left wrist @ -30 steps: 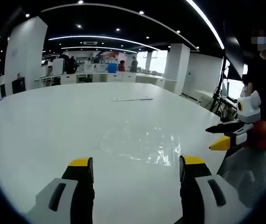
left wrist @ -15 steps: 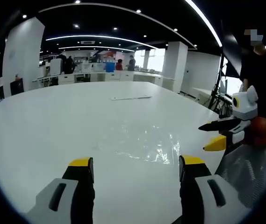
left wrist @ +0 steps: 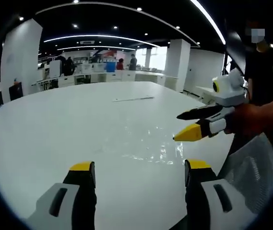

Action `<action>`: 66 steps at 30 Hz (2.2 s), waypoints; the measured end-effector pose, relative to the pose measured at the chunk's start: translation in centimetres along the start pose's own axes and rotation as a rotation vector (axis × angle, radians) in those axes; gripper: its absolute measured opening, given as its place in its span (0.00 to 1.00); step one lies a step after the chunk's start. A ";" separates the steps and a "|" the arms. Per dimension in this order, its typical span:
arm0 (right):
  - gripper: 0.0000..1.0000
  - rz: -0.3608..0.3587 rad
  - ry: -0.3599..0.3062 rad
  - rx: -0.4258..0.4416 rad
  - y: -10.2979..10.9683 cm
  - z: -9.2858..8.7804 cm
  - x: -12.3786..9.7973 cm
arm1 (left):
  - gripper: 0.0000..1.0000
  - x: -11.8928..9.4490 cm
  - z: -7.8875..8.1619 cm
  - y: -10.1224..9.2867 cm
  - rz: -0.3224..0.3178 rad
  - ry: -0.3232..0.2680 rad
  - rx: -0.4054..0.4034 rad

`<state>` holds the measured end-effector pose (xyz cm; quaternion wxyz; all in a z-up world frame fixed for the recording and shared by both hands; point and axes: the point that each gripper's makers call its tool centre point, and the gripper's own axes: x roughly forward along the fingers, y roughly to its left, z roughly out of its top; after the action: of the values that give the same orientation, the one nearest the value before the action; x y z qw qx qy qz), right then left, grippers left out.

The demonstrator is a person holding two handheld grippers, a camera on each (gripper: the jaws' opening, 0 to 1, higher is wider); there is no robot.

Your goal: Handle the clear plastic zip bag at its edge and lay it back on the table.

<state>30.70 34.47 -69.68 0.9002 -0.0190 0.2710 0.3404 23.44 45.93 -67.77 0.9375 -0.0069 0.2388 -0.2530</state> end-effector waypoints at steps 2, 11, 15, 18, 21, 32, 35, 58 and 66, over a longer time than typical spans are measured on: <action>0.86 0.010 -0.003 -0.001 0.3 0.5 1.0 | 0.75 -0.2 0.0 0.0 -0.002 0.003 0.017; 0.83 0.041 0.023 -0.021 2.5 1.9 5.7 | 0.72 -1.1 -0.5 0.1 0.015 0.028 0.054; 0.82 0.057 0.041 -0.024 3.5 2.3 7.7 | 0.73 -1.0 -0.3 -0.3 0.003 0.024 0.050; 0.81 0.059 0.067 -0.031 3.9 2.5 9.6 | 0.73 -1.0 -0.6 -0.7 -0.013 0.030 0.045; 0.80 0.043 0.087 -0.024 3.5 2.8 10.9 | 0.72 -1.1 -0.4 -0.8 -0.019 0.025 0.044; 0.79 -0.037 0.145 0.010 2.4 2.6 13.3 | 0.72 -1.1 -0.8 -1.0 -0.043 0.031 0.045; 0.78 -0.039 0.167 0.022 2.5 1.6 14.1 | 0.72 -1.0 -0.7 -1.3 -0.053 0.030 0.061; 0.56 -0.084 0.203 -0.126 2.0 -0.4 15.2 | 0.66 -1.0 -1.0 -0.2 -0.027 0.017 0.027; 0.26 -0.076 0.219 -0.128 0.7 -0.2 14.7 | 0.63 -1.1 -1.1 -0.4 -0.033 0.024 0.020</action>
<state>39.30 43.83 -77.15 0.8744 -0.1237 0.3446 0.3184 21.95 46.24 -68.24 0.9303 0.0015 0.2475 -0.2707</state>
